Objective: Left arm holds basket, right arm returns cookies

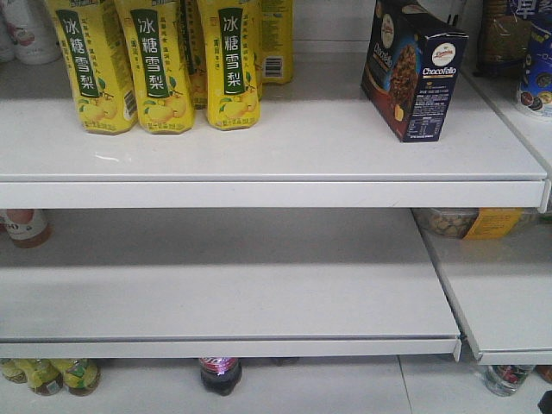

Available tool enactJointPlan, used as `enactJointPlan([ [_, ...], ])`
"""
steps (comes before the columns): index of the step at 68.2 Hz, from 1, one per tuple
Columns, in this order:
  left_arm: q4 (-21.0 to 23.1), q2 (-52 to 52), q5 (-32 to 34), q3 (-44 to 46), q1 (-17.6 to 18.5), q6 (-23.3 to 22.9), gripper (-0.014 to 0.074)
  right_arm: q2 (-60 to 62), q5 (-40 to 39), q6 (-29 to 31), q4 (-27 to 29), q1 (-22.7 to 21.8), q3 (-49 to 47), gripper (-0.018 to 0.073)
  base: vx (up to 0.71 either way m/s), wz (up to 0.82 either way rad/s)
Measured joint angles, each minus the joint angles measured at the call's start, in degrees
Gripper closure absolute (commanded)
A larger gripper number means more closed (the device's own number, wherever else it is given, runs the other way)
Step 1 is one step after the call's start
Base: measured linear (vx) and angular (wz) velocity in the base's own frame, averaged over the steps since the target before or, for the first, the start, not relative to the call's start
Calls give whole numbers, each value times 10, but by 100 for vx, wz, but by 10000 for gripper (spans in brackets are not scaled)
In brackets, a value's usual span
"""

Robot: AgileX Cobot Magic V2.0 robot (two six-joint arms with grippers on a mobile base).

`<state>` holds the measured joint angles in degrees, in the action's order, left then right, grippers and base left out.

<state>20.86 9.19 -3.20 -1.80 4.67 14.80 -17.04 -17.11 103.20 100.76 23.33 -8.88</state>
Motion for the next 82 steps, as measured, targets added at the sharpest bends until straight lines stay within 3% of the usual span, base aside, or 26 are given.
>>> enactJointPlan([
  [17,-36,-60,-58,-1,-44,-1,603,0,0,0,0,0,0,568,0,0],
  [27,-93,-80,-66,-2,-47,-5,603,0,0,0,0,0,0,568,0,0],
  [43,-175,-96,-67,-2,-47,-83,603,0,0,0,0,0,0,568,0,0],
  [82,-199,-96,-57,-2,-47,-160,603,0,0,0,0,0,0,568,0,0],
])
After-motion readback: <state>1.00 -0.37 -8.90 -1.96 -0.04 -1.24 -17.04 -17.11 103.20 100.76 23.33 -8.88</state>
